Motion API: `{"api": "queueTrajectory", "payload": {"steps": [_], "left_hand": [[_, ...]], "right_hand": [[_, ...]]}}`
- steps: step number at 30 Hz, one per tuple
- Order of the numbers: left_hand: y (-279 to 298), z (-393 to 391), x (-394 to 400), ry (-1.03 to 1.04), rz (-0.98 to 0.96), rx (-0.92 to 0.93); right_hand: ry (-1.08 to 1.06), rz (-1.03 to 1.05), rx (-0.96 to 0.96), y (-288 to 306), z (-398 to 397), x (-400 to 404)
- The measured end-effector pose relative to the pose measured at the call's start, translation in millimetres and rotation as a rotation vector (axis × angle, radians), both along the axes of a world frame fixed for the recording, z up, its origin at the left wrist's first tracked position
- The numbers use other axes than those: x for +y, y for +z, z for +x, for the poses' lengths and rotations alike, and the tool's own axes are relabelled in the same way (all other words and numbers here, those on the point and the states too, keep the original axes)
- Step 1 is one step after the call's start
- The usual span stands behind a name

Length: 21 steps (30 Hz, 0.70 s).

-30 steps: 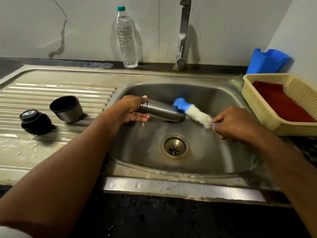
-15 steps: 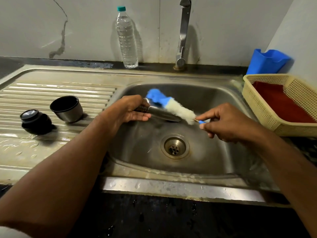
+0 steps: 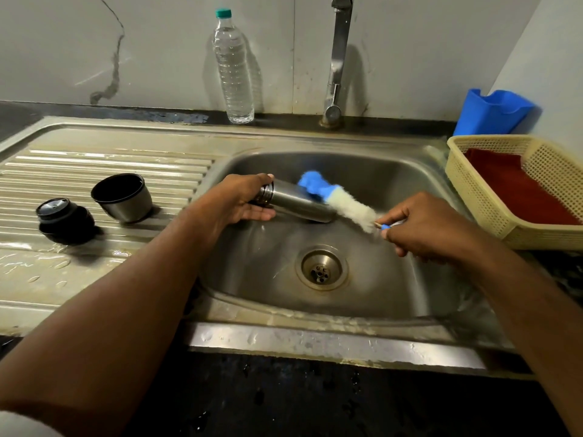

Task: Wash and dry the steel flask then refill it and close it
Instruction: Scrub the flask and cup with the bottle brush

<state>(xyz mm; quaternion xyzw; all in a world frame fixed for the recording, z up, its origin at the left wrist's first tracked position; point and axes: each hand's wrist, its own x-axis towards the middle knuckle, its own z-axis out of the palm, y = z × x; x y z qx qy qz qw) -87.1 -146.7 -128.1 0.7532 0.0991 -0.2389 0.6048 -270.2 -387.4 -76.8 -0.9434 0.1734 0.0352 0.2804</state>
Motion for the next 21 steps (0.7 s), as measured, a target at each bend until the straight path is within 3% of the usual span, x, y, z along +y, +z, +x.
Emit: {"api": "queueTrajectory", "payload": {"steps": [3,7,13,15,18,19,21], "left_hand": [[0,-2,-1,0.033,-0.016,-0.042],[5,-6,-3,0.042,-0.01,-0.037],[7,-6,0,0.022,-0.028,-0.036],[6,-5,0,0.022,-0.03,-0.042],[5,-4,0,0.005,-0.031,-0.032],[4,-4,-1,-0.002,-0.025,-0.025],[4,-5,-1,-0.015,0.002,-0.021]], "right_hand": [[-0.02,-0.09,-0.005,-1,-1,-2],[0.09,0.218,-0.05,-3,1,7],[-0.045,-0.174,0.081,1,-2,-2],[-0.005,-0.092,0.03,-3,0,1],[0.076,0.221,-0.059,-4,0,7],[0.076,0.257,-0.059,-3,0,8],[0.029,0.137,-0.019,-2,1,3]]}}
